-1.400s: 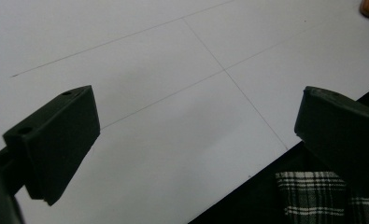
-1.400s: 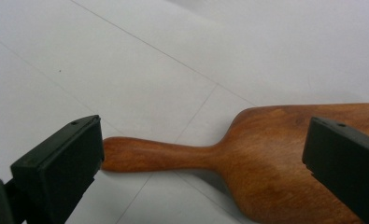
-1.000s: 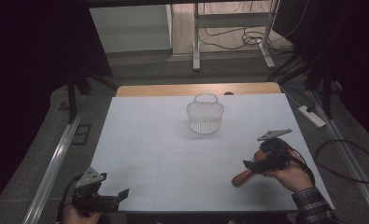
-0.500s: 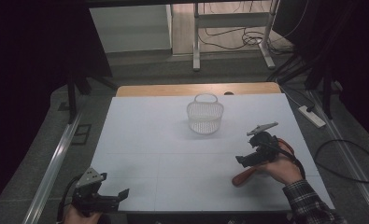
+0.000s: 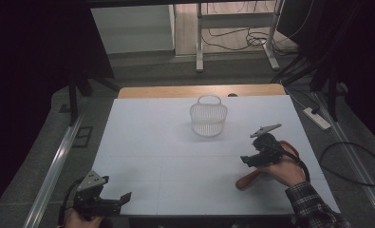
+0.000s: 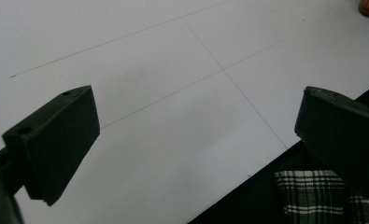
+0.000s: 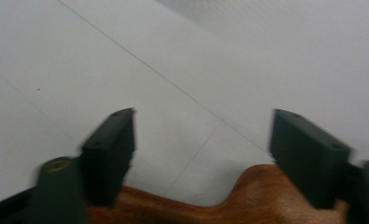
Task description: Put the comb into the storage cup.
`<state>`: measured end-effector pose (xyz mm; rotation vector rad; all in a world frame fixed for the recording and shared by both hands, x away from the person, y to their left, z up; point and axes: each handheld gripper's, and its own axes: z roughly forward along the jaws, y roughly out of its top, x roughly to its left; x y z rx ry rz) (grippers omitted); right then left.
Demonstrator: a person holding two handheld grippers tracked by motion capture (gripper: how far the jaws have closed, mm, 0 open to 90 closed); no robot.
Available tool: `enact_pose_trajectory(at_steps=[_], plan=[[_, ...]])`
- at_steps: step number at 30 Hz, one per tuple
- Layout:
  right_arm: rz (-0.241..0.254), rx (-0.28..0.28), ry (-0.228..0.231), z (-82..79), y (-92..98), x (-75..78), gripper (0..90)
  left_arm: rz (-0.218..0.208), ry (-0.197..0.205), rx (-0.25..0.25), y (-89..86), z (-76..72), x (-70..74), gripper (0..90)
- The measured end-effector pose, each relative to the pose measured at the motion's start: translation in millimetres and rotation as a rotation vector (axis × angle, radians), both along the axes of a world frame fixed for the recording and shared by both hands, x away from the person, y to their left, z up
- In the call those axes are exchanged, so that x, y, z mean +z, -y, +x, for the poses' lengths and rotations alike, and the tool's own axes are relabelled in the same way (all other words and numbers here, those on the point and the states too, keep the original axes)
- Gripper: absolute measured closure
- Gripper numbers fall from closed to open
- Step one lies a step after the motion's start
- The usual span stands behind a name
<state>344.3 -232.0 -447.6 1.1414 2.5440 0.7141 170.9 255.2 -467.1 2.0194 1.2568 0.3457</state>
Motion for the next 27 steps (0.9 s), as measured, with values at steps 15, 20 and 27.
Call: enact_pose_trajectory(at_steps=[15,20,27], plan=[[-0.025,0.066,-0.042,1.1,1.3,-3.6,89.4,0.006,0.001,-0.003,0.5,-0.1,0.0,1.1],[-0.043,0.06,-0.06,2.0,3.8,-12.5,89.4,0.006,0.001,-0.005,0.6,-0.2,0.0,1.2],[-0.044,0.044,-0.074,2.9,8.6,-20.0,89.4,0.012,0.001,-0.003,1.3,-0.1,0.0,1.4]])
